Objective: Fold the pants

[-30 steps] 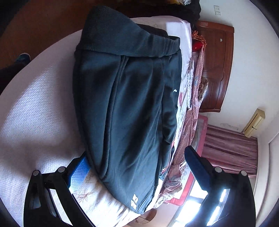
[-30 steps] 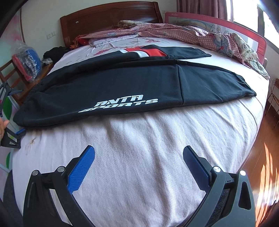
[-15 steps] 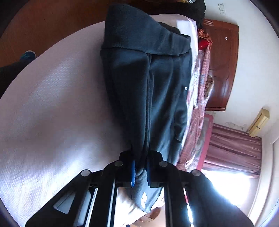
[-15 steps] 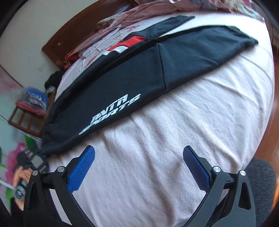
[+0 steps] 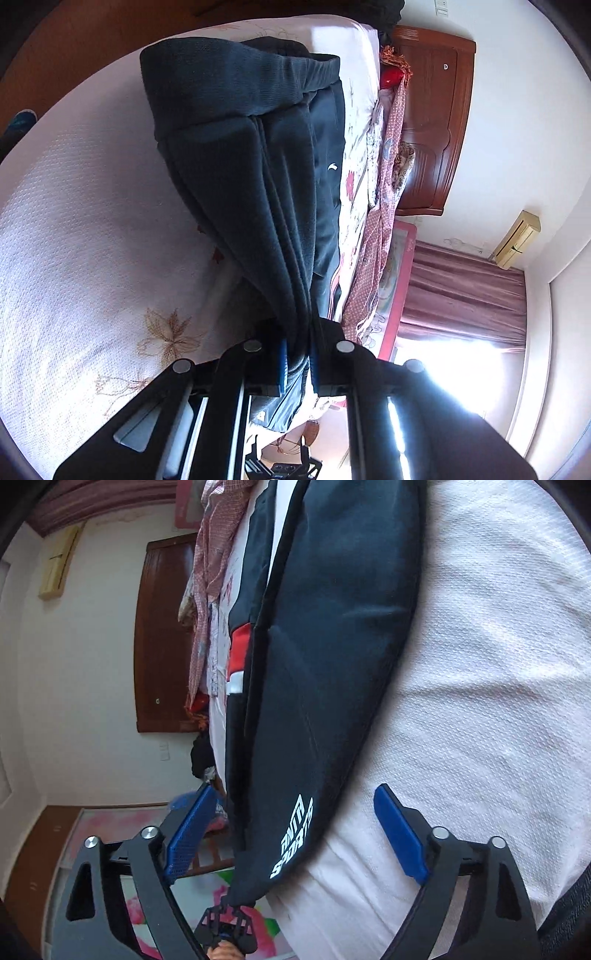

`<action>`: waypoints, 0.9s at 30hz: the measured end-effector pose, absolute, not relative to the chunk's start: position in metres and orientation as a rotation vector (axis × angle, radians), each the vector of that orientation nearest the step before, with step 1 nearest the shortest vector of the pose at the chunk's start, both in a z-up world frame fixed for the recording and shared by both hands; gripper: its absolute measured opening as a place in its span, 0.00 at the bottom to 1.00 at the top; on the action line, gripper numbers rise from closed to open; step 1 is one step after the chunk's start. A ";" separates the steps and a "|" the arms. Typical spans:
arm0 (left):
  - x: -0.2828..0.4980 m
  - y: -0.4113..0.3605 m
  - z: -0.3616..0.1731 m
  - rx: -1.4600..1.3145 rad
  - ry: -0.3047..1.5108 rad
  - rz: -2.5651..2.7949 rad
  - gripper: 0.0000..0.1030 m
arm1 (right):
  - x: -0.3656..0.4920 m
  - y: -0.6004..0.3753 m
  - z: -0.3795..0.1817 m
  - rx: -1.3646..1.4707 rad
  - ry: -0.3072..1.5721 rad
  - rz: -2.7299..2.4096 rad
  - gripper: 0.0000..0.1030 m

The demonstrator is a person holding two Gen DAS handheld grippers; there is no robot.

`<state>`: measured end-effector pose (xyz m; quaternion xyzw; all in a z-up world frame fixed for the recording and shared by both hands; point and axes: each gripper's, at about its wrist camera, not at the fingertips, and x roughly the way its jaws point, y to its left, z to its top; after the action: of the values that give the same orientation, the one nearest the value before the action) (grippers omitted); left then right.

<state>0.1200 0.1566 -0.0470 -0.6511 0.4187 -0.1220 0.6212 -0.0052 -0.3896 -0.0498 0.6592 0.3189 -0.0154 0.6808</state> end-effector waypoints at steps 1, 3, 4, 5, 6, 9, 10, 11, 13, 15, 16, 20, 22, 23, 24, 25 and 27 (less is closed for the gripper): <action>0.119 0.157 -0.048 -1.497 0.962 -0.283 0.07 | 0.001 -0.387 -0.050 1.483 0.717 -0.028 0.68; 0.118 0.158 -0.048 -1.490 0.960 -0.280 0.07 | 0.010 -0.387 -0.056 1.467 0.763 -0.054 0.62; 0.117 0.154 -0.049 -1.490 0.958 -0.282 0.07 | 0.012 -0.385 -0.056 1.455 0.766 -0.061 0.60; 0.116 0.154 -0.050 -1.490 0.958 -0.282 0.07 | 0.015 -0.384 -0.053 1.430 0.778 -0.078 0.58; 0.115 0.154 -0.049 -1.485 0.957 -0.281 0.07 | 0.018 -0.382 -0.051 1.413 0.783 -0.090 0.55; 0.115 0.151 -0.050 -1.470 0.948 -0.280 0.07 | 0.028 -0.378 -0.056 1.312 0.862 -0.113 0.08; 0.114 0.152 -0.050 -1.468 0.943 -0.279 0.07 | 0.028 -0.378 -0.058 1.285 0.857 -0.102 0.09; 0.112 0.152 -0.050 -1.459 0.937 -0.277 0.07 | 0.030 -0.378 -0.056 1.249 0.861 -0.088 0.08; 0.110 0.152 -0.047 -1.439 0.924 -0.275 0.07 | 0.029 -0.379 -0.050 1.214 0.849 -0.046 0.08; 0.106 0.153 -0.042 -1.434 0.895 -0.280 0.07 | 0.028 -0.382 -0.041 1.188 0.831 -0.008 0.08; 0.102 0.154 -0.039 -1.416 0.879 -0.286 0.07 | 0.027 -0.384 -0.036 1.181 0.825 0.008 0.08; 0.086 0.155 -0.018 -1.370 0.843 -0.316 0.07 | 0.016 -0.390 -0.014 1.128 0.812 0.073 0.08; 0.073 0.156 -0.010 -1.352 0.834 -0.326 0.06 | 0.009 -0.391 -0.006 1.105 0.818 0.097 0.08; 0.065 0.156 -0.006 -1.347 0.837 -0.327 0.07 | 0.004 -0.390 -0.003 1.091 0.825 0.107 0.08; 0.055 0.156 -0.003 -1.343 0.845 -0.324 0.07 | -0.001 -0.391 -0.001 1.089 0.829 0.119 0.08; 0.046 0.156 0.000 -1.327 0.851 -0.322 0.07 | -0.006 -0.392 -0.001 1.089 0.838 0.126 0.08; 0.026 0.158 0.006 -1.295 0.869 -0.319 0.07 | -0.019 -0.392 0.000 1.075 0.854 0.133 0.08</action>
<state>0.0258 0.1576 0.0063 -0.5813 0.3901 -0.1431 0.6996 -0.0192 -0.3916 -0.0004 0.4957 0.3939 0.0616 0.7716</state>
